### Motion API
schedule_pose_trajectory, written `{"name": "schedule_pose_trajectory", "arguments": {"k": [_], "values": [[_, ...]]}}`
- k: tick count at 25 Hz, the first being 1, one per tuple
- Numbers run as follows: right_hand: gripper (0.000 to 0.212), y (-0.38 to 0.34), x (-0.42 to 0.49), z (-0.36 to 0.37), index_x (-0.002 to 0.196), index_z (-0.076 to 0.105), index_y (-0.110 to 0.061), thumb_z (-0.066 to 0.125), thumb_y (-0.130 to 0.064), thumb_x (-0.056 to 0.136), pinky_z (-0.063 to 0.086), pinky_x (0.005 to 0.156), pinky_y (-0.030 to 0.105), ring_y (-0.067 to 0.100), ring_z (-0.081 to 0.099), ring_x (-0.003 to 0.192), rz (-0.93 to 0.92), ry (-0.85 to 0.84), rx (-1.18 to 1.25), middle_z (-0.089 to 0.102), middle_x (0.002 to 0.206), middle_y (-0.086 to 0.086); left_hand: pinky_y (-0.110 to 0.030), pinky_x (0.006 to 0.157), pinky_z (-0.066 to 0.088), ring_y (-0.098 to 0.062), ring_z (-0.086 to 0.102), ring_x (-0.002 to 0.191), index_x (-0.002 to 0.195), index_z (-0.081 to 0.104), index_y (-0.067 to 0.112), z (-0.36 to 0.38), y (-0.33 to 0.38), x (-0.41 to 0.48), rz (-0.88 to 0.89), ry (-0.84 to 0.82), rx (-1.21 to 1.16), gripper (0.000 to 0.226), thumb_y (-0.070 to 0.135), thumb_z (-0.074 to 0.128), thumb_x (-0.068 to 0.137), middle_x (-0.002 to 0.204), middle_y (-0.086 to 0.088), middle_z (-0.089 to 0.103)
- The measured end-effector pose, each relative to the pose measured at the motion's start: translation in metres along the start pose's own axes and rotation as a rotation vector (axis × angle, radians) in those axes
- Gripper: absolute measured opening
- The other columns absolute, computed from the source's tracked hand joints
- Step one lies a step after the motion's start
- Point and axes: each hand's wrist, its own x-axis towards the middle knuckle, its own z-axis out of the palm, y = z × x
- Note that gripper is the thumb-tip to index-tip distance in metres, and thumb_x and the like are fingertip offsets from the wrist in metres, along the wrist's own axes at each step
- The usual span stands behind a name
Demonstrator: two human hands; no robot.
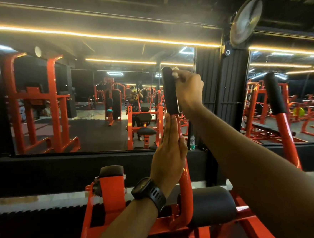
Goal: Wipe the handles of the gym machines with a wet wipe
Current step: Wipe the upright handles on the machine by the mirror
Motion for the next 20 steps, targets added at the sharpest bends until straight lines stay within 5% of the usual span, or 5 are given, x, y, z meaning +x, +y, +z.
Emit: {"name": "schedule_pose_trajectory", "arguments": {"k": [5, 8, 12, 15, 20], "values": [[0.017, 0.008, -0.017, -0.013, 0.089, 0.069, -0.021, 0.057, -0.016, 0.1, 0.056, 0.06, 0.021, 0.002, 0.068, 0.067, 0.211, -0.115, 0.338, 0.07, 0.08, -0.006, -0.021, 0.11, 0.033, -0.004, 0.007, 0.148, 0.153, -0.013, 0.037, 0.001, -0.002, -0.001, 0.035, 0.03, -0.006, 0.063, 0.053, 0.017, 0.101, 0.163, 0.015, -0.014], [0.017, 0.01, -0.024, -0.025, 0.096, 0.071, -0.008, 0.055, -0.012, 0.101, 0.053, 0.062, 0.016, 0.003, 0.07, 0.07, 0.256, -0.184, 0.432, 0.073, 0.087, 0.002, -0.038, 0.106, 0.049, -0.013, 0.014, 0.152, 0.153, -0.017, 0.042, 0.001, -0.003, -0.002, 0.027, 0.016, 0.004, 0.063, 0.052, 0.019, 0.102, 0.162, 0.02, -0.018], [0.027, 0.019, -0.052, -0.022, 0.125, 0.065, -0.009, 0.051, -0.01, 0.102, 0.055, 0.074, 0.01, 0.007, 0.07, 0.094, -0.184, -0.145, -0.116, 0.068, 0.122, 0.009, -0.04, 0.094, 0.057, -0.018, 0.029, 0.148, 0.156, -0.01, 0.033, 0.001, -0.003, -0.003, 0.006, 0.018, 0.002, 0.065, 0.047, 0.025, 0.103, 0.167, 0.007, -0.008], [0.032, 0.042, -0.055, -0.033, 0.128, 0.062, -0.005, 0.055, -0.01, 0.097, 0.054, 0.094, 0.027, 0.026, 0.062, 0.12, -0.624, -0.219, -0.361, 0.06, 0.136, 0.017, -0.029, 0.077, 0.061, -0.026, 0.051, 0.134, 0.157, -0.006, 0.032, 0.001, 0.001, -0.003, 0.018, 0.036, -0.01, 0.066, 0.041, 0.03, 0.102, 0.168, 0.001, 0.004], [0.057, 0.061, -0.057, -0.041, 0.138, 0.053, -0.004, 0.073, -0.003, 0.085, 0.05, 0.103, 0.048, 0.032, 0.043, 0.139, -0.812, -0.339, -0.578, 0.049, 0.147, 0.018, -0.024, 0.076, 0.06, -0.024, 0.056, 0.13, 0.16, -0.003, 0.029, 0.004, -0.001, -0.002, 0.039, 0.036, -0.024, 0.068, 0.043, 0.028, 0.101, 0.169, 0.002, 0.007]]}}
